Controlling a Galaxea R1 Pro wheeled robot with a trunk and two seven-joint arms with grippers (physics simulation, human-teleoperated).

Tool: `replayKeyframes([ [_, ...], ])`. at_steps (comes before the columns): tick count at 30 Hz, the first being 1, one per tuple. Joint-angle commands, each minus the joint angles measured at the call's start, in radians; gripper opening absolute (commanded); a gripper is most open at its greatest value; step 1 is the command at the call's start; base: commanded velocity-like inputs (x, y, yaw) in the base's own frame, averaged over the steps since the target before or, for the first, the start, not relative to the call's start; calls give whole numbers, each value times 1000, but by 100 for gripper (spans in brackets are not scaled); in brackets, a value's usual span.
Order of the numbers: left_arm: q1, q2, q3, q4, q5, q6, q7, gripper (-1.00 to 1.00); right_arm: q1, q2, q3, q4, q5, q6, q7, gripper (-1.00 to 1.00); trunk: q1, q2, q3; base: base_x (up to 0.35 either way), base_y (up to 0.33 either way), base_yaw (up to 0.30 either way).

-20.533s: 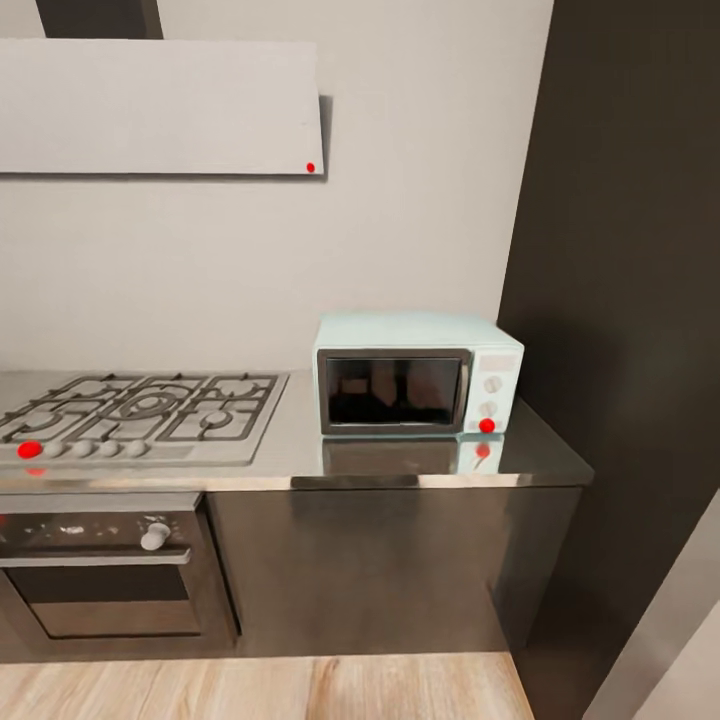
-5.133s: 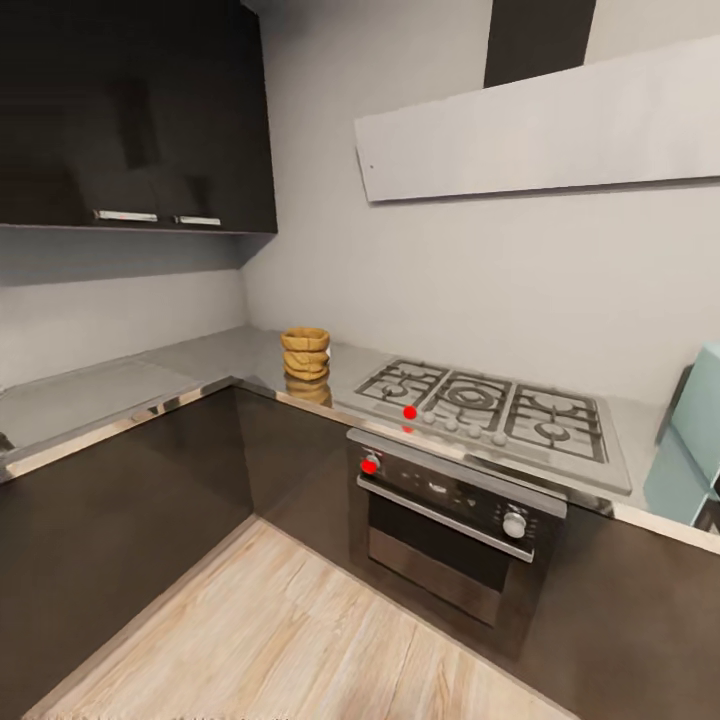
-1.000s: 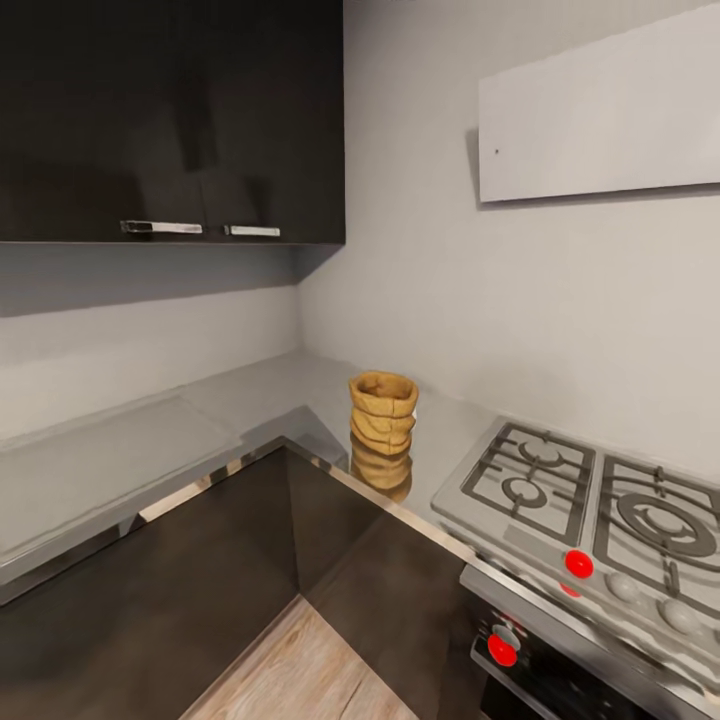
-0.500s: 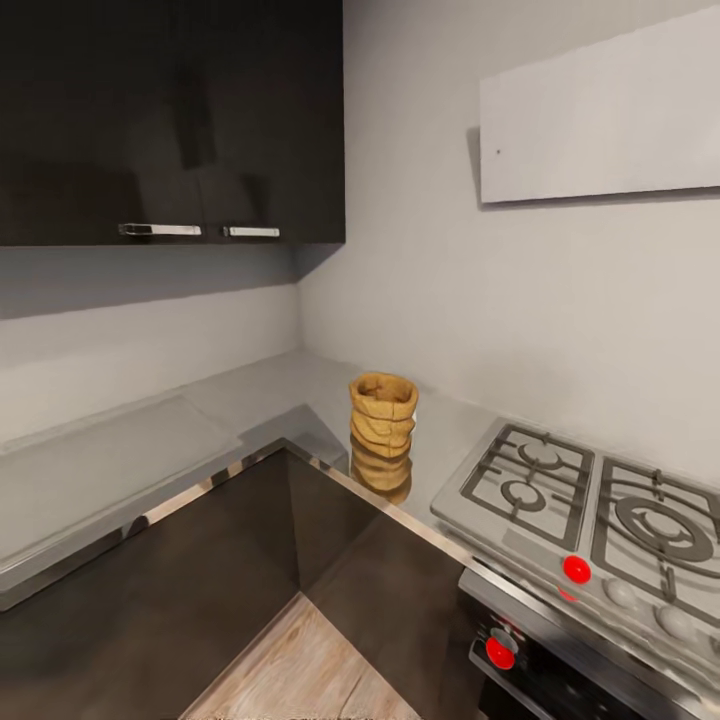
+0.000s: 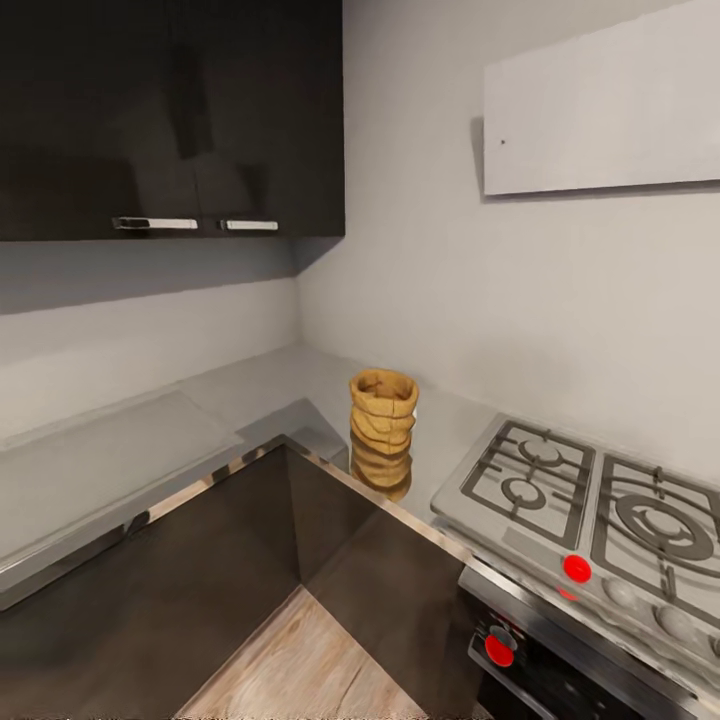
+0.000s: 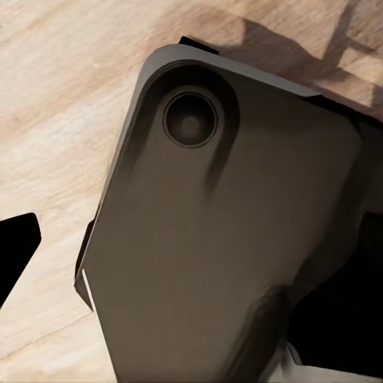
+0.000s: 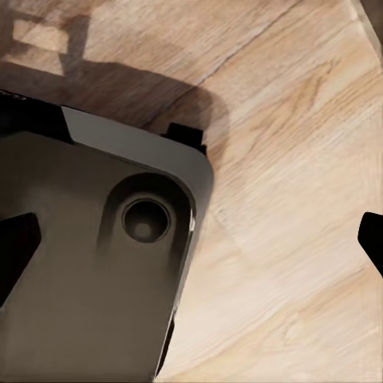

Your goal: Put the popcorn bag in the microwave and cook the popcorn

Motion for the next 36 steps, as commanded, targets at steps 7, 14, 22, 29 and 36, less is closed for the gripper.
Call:
replayKeyframes([
  [7, 0, -1, 7, 0, -2, -1, 1, 100, -1, 55, -9, 3, 14, -9, 1, 100, 0, -1, -12, 0, 0, 0],
  [14, 0, -1, 6, 0, -4, -1, 1, 100, -1, 63, -11, 2, 16, -10, -3, 100, 0, -1, -23, 0, 0, 0],
  [22, 0, 0, 6, 0, -4, -3, 1, 100, -1, 63, -11, 2, 13, -10, -5, 100, 0, -1, -36, 0, 0, 0],
  [29, 0, 0, 6, 0, -3, -3, 1, 100, -1, 62, -12, 2, 11, -9, -6, 100, 0, -1, -47, 0, 0, 0],
  [36, 0, 0, 6, 0, -3, -3, 1, 100, -1, 63, -12, 2, 11, -8, -7, 100, 0, -1, -58, 0, 0, 0],
])
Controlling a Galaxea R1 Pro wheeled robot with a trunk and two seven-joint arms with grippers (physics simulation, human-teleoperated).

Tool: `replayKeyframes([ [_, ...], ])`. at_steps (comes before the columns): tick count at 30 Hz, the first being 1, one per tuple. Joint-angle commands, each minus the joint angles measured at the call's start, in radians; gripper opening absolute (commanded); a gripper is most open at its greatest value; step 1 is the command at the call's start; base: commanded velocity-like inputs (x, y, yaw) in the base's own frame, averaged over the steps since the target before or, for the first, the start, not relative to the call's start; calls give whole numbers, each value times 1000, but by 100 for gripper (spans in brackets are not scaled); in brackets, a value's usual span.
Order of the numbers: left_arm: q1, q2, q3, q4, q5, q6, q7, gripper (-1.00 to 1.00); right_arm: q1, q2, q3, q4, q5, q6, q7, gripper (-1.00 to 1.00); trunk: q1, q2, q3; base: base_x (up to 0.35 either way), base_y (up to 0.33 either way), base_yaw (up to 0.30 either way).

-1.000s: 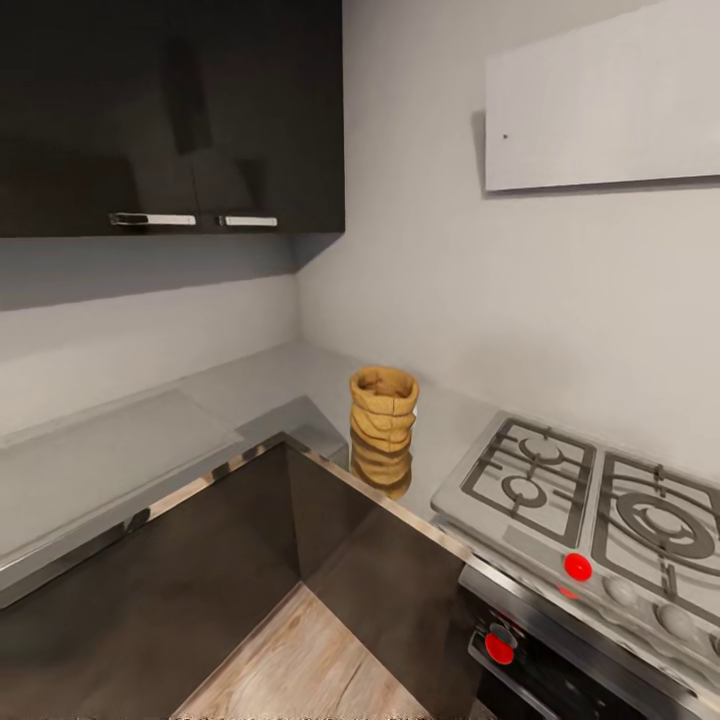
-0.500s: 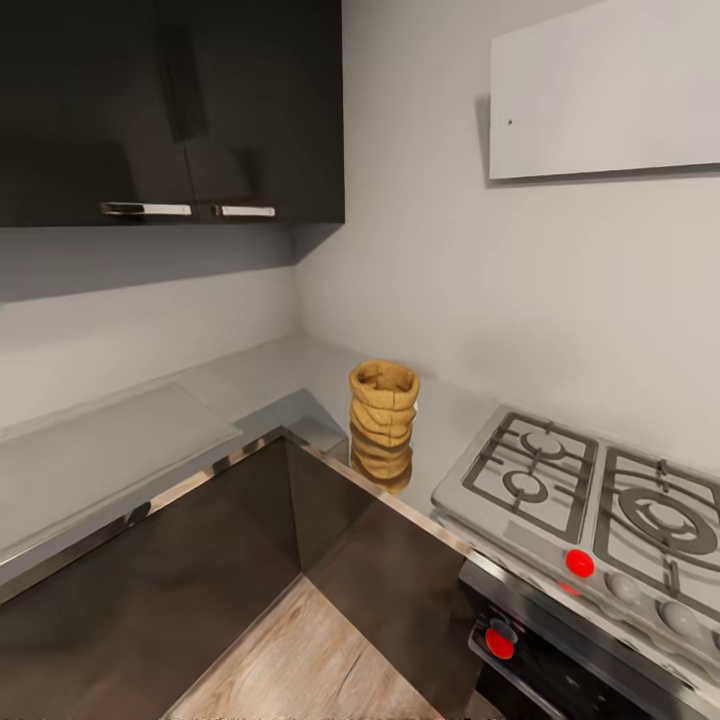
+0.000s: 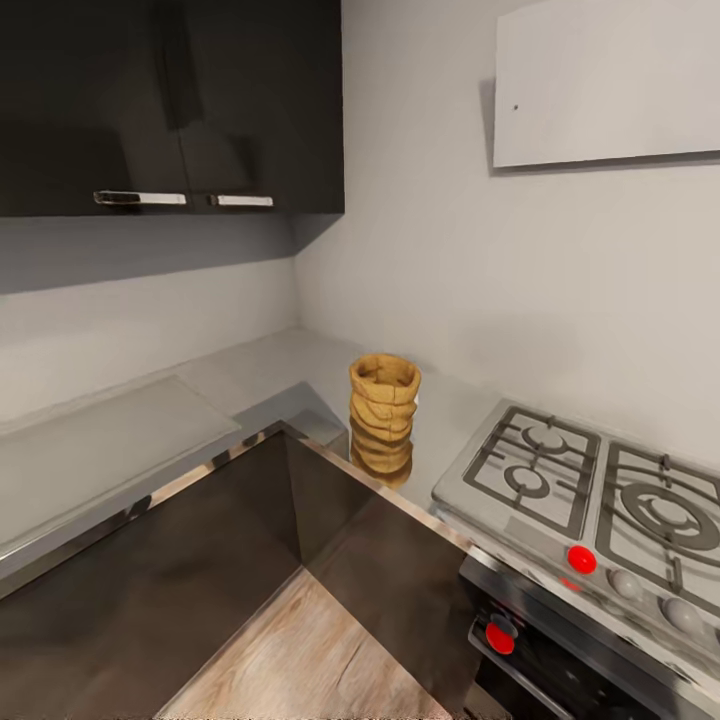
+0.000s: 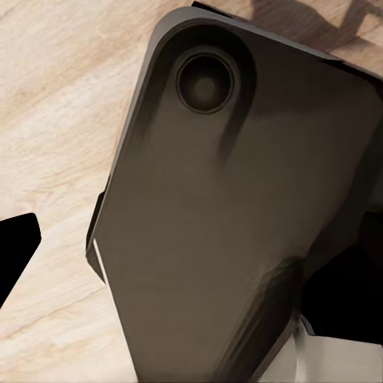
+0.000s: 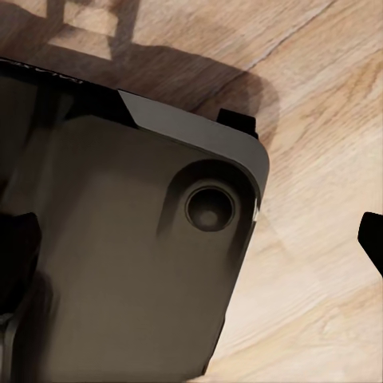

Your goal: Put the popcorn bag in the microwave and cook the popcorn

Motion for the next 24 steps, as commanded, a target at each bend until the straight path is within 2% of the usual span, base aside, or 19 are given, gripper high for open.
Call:
replayKeyframes([
  [1, 0, 0, 8, 0, -1, -2, 1, 100, -1, -1, -8, 3, 6, -4, 1, 100, 0, -1, -3, 0, 0, 0],
  [16, 0, 0, 8, 0, -1, -1, 1, 100, -1, -2, -10, 3, 3, -5, -1, 100, 0, -1, -26, 0, 0, 0],
  [24, 0, 0, 8, 0, -1, -1, 1, 100, -1, -3, -9, 3, 10, -32, -1, 100, 0, -1, -28, 0, 0, 0],
])
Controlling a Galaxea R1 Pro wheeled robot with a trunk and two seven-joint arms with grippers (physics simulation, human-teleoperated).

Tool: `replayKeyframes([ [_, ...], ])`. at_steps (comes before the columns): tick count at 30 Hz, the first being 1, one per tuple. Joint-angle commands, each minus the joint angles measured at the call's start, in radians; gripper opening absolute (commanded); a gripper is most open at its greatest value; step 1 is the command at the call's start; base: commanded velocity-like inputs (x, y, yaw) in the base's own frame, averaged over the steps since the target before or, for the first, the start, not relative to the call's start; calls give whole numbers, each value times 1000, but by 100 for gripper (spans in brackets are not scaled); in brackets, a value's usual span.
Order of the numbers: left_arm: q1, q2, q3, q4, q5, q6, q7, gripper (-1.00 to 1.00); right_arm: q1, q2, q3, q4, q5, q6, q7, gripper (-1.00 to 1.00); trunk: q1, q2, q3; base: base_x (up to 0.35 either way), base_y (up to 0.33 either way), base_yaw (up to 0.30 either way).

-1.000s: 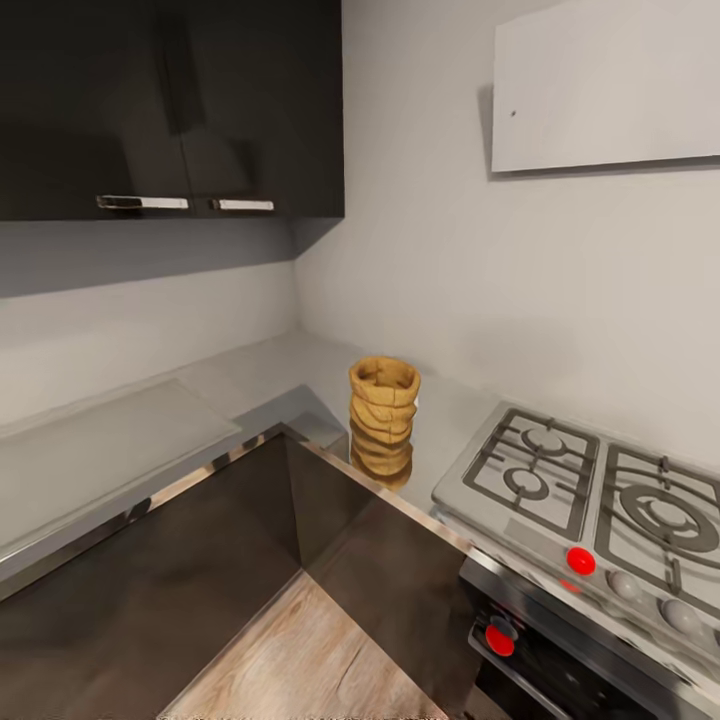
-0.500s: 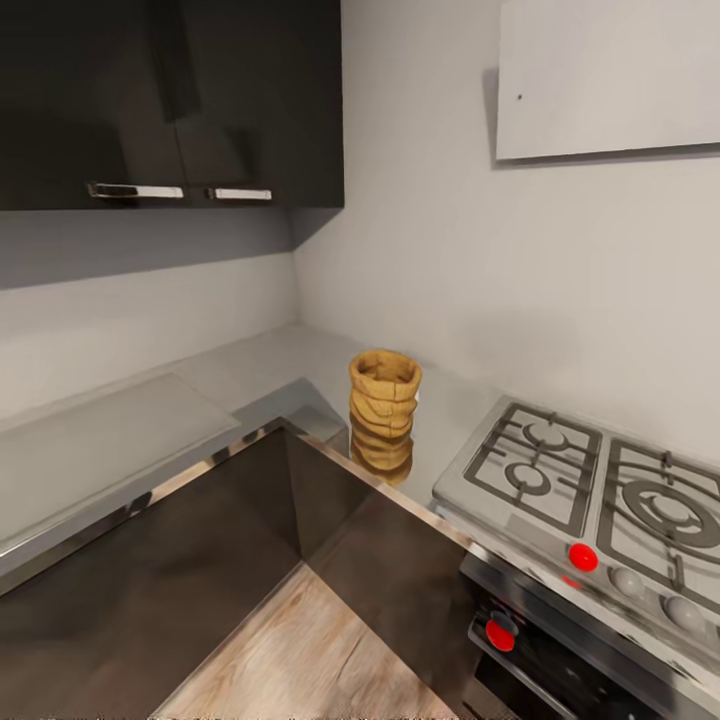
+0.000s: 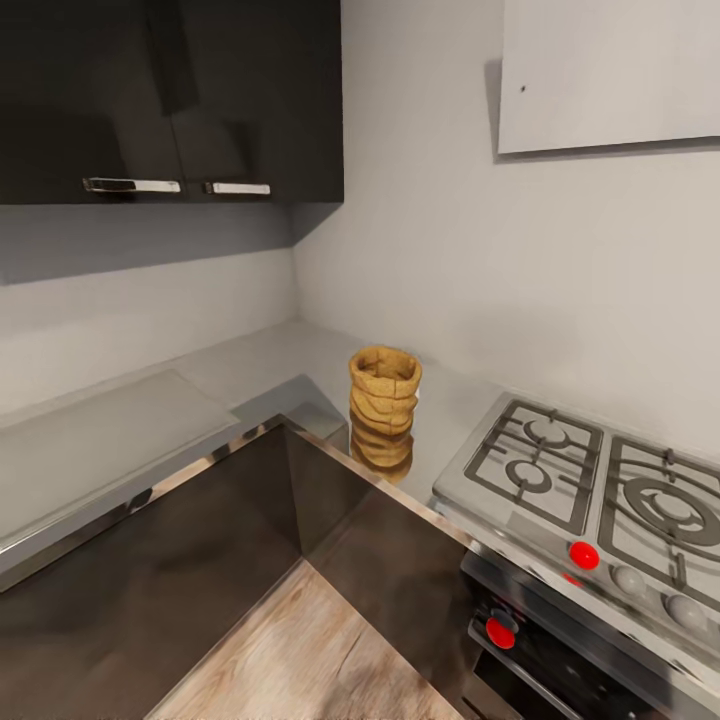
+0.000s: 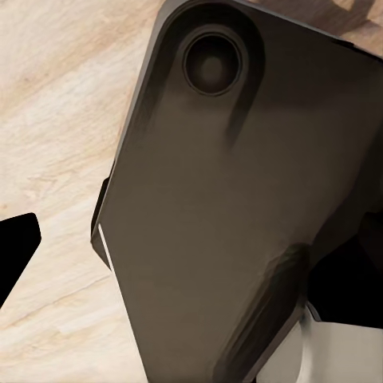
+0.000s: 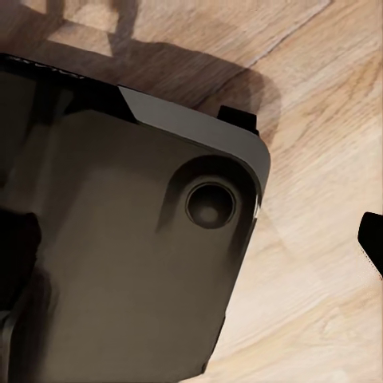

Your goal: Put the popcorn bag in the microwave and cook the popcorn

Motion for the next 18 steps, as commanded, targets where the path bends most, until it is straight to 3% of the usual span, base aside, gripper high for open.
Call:
replayKeyframes([
  [1, 0, 0, 8, 0, -1, -2, 1, 100, -1, -3, -8, 3, 7, -8, 1, 100, 0, -1, -1, 0, 0, 0],
  [9, 0, -2, 4, 0, -6, -2, 1, 100, -1, -8, -8, -26, 13, 4, 12, 100, 0, -1, -1, 0, 0, 0],
  [11, 0, -2, 4, 0, -6, -2, 1, 100, -1, 12, -5, -126, 17, 10, 18, 100, 0, -1, -1, 0, 0, 0],
  [13, 0, -3, 3, 0, -8, -2, 1, 100, -1, 52, 40, -241, 50, 58, 28, 100, 0, -1, -1, 0, 0, 0],
  [14, 0, -2, 4, 0, -7, -2, 1, 100, -1, 78, 82, -318, 72, 114, 46, 100, 0, -1, -1, 0, 0, 0],
  [15, 0, -2, 5, 0, -7, -2, 1, 100, -1, 111, 135, -425, 86, 199, 88, 100, 0, -1, -1, 0, 0, 0],
  [16, 0, -2, 5, 0, -7, -2, 1, 100, -1, 124, 157, -477, 89, 240, 116, 100, 0, -1, -1, 0, 0, 0],
  [18, 0, -2, 6, 0, -6, -2, 1, 100, -1, 160, 218, -642, 94, 380, 235, 100, 0, -1, -1, 0, 0, 0],
])
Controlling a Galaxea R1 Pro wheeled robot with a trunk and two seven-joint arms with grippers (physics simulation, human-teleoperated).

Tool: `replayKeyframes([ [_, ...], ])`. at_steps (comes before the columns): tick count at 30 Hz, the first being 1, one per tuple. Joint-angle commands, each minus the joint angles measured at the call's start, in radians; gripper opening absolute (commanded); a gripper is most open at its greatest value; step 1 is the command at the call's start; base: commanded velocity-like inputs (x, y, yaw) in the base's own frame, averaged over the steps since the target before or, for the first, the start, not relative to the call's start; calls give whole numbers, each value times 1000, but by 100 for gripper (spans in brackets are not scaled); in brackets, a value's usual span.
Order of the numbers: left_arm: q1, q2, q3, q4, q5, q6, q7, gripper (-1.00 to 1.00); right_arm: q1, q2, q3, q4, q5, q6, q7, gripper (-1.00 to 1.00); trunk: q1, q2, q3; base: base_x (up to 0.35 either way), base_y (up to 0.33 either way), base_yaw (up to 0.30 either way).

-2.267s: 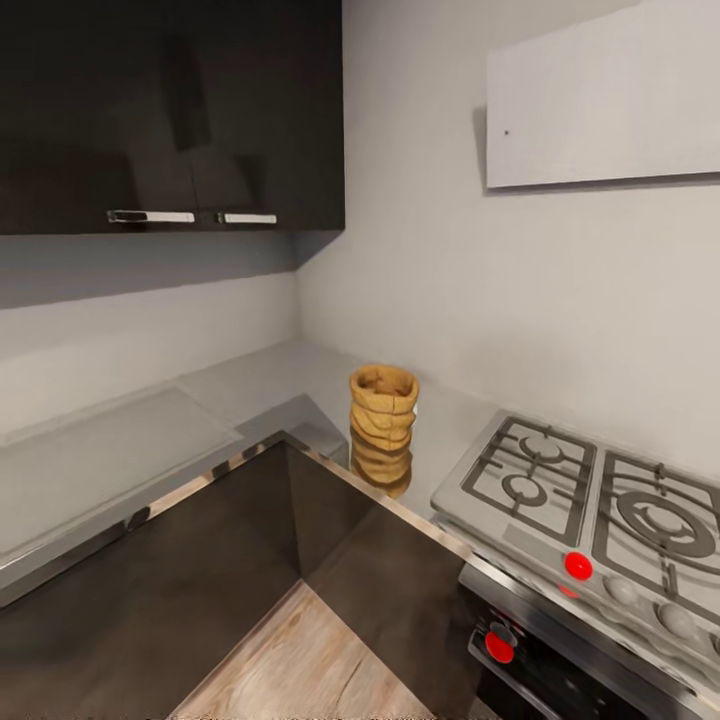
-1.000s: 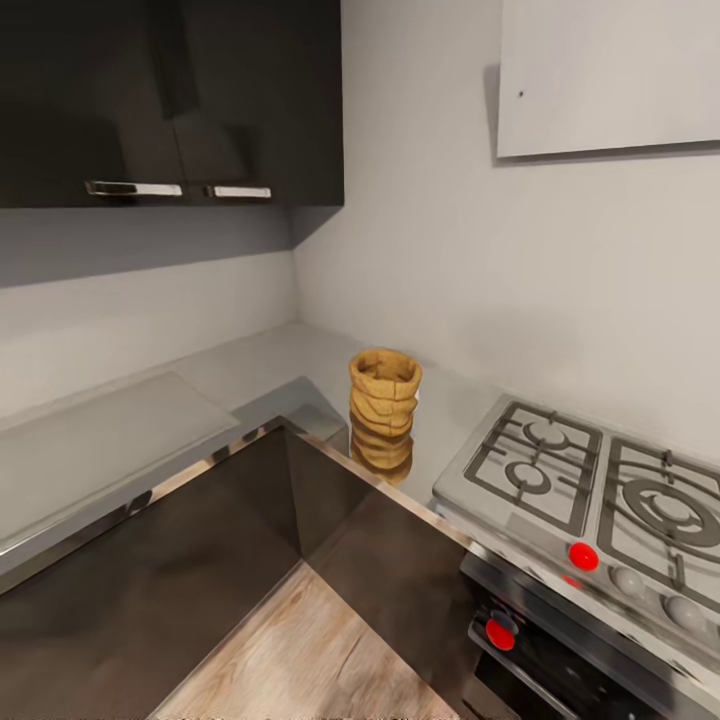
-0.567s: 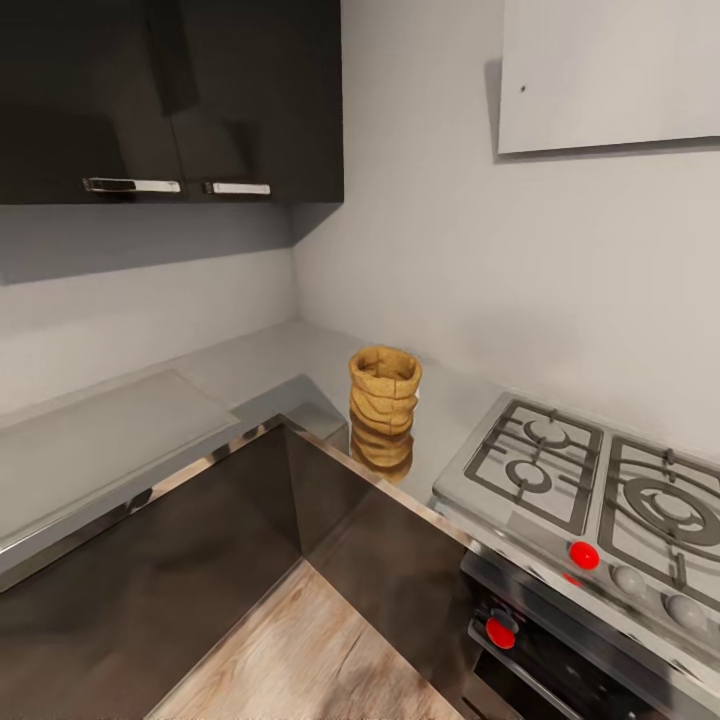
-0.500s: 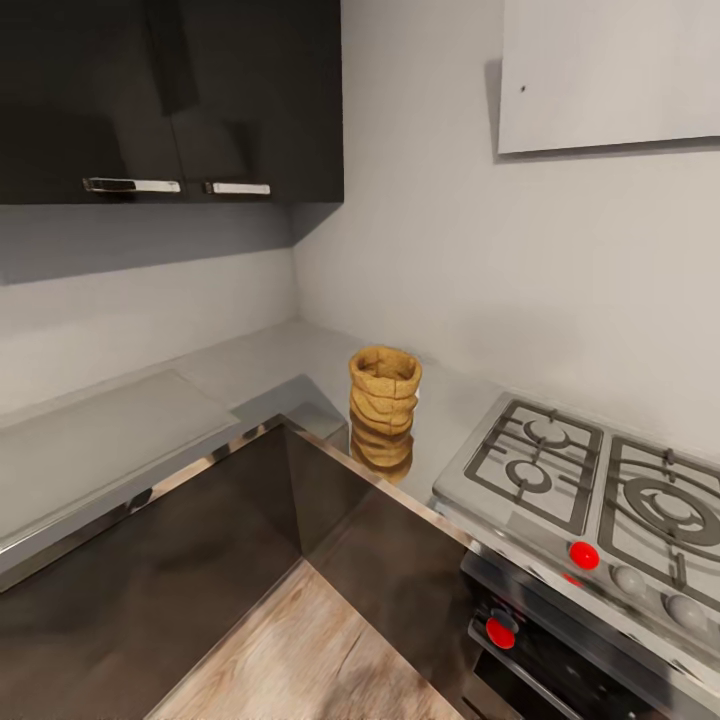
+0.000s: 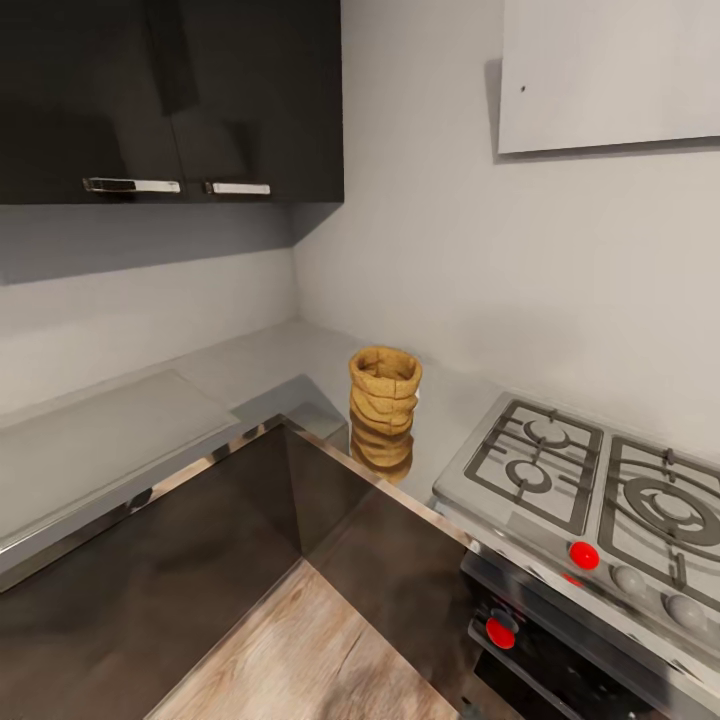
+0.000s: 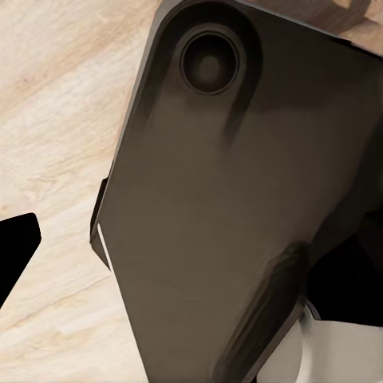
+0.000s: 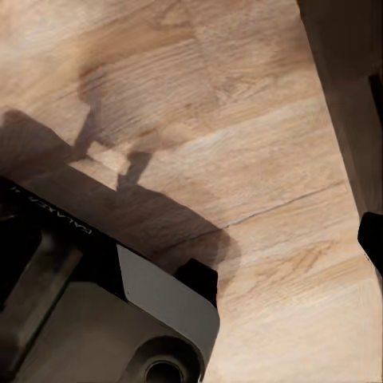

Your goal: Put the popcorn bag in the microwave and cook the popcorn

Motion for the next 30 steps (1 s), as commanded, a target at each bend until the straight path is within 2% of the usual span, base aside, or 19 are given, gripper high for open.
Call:
replayKeyframes([
  [1, 0, 0, 7, -1, -1, -2, 1, 100, 0, 15, 19, -84, 14, 73, 69, 100, 0, -1, -1, 0, 0, 0],
  [2, 0, 0, 7, -1, -1, -2, 1, 100, 0, 26, 55, -193, 14, 165, 144, 100, 0, -1, -1, 0, 0, 0],
  [3, 0, 0, 6, -1, -1, -2, 1, 100, 0, 34, 108, -335, 13, 264, 227, 100, 0, -1, -1, 0, 0, 0],
  [5, 0, 0, 3, -1, -1, -2, 1, 100, 0, 38, 166, -492, 9, 366, 305, 100, 0, -1, -1, 0, 0, 0],
  [8, 0, 0, 5, -1, -1, -2, 1, 100, 4, 42, 209, -669, 6, 497, 364, 100, 0, -1, -1, 0, 0, 0],
  [10, 0, 0, 7, -1, -1, -2, 1, 100, -7, 48, 226, -701, 5, 557, 380, 100, 0, -1, -1, 0, 0, 0],
  [12, 0, 0, 8, -1, -1, -2, 1, 100, -91, 48, 264, -720, 2, 675, 399, 100, 0, -1, -1, 0, 0, 0],
  [13, 0, 0, 8, -1, -1, -2, 1, 100, -124, 48, 279, -722, -1, 711, 406, 100, 0, -1, -1, 0, 0, 0],
  [14, 0, 0, 8, -1, -1, -2, 1, 100, -186, 48, 306, -723, -14, 740, 424, 100, 0, -1, -1, 0, 0, 0],
  [15, 0, 0, 8, -1, -1, -2, 1, 100, -228, 48, 321, -724, -27, 740, 436, 100, 0, -1, -1, 0, 0, 0],
  [17, 0, 0, 8, -1, -1, -2, 1, 100, -374, 48, 349, -724, -93, 740, 458, 100, 0, -1, -1, 0, 0, 0],
  [19, 0, 0, 8, -1, -1, -2, 1, 100, -450, 48, 354, -720, -127, 740, 461, 100, 0, -1, -1, 0, 0, 0],
  [20, 0, 0, 8, -1, -1, -2, 1, 100, -508, 48, 355, -715, -143, 740, 462, 100, 0, -1, -1, 0, 0, 0],
  [23, 0, 0, 8, -1, -1, -2, 1, 100, -644, 48, 356, -697, -154, 740, 461, 100, 0, -1, -1, 0, 0, 0],
  [24, 0, 0, 8, -1, -1, -2, 1, 100, -747, 48, 354, -653, -155, 740, 459, 100, 0, -1, -1, 0, 0, 0],
  [26, 0, 0, 8, -1, -1, -2, 1, 100, -850, 48, 344, -572, -154, 740, 456, 100, 0, -1, -1, 0, 0, 0],
  [27, 0, 0, 8, -1, -1, -2, 1, 100, -914, 48, 322, -505, -154, 740, 454, 100, 0, -1, -1, 0, 0, 0],
  [29, 0, 0, 8, -1, -1, -2, 1, 100, -1082, 48, 196, -306, -151, 740, 441, 100, 0, -1, -1, 0, 0, 0],
  [30, 0, 0, 8, -1, -1, -2, 1, 100, -1127, 48, 162, -253, -150, 740, 430, 100, 0, -1, -1, 0, 0, 0],
])
